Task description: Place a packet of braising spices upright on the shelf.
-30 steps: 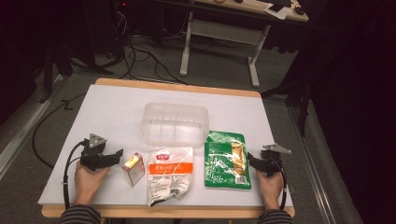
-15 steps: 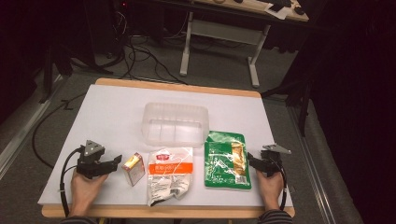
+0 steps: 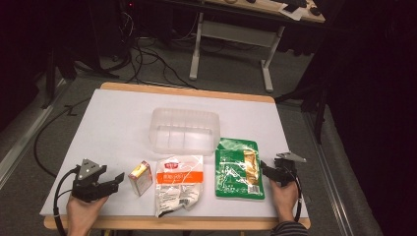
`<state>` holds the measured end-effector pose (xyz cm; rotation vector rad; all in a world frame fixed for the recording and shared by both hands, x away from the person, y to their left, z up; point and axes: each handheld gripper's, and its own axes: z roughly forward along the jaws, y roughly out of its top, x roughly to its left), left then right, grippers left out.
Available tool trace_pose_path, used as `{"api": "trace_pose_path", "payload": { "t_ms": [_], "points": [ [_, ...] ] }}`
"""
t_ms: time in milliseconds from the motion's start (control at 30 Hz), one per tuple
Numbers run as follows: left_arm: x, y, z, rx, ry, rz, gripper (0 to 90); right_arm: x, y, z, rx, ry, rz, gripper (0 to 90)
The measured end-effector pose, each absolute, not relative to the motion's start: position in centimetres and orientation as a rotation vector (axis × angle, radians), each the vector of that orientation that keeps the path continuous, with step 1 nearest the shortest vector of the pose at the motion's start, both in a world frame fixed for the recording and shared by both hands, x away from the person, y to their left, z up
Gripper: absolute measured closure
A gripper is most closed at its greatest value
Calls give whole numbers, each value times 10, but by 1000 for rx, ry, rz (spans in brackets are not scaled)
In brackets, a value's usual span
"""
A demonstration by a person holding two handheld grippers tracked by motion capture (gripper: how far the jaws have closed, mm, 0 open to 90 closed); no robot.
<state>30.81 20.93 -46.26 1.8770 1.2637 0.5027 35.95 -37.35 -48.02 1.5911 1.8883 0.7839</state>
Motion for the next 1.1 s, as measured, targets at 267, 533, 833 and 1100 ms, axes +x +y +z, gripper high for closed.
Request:
{"api": "trace_pose_path", "payload": {
  "t_ms": [267,533,833,1100],
  "points": [
    [285,213,-463,1883,1279,487,315,360,-374,-480,1587,1891,783,371],
    [267,204,-459,1908,1236,493,307,359,-373,-480,1581,1890,786,376],
    [257,189,-452,1935,1169,470,298,359,-373,-480,1582,1890,786,377],
    [253,178,-446,1957,1130,460,298,359,-373,-480,1589,1889,787,377]
  ]
}}
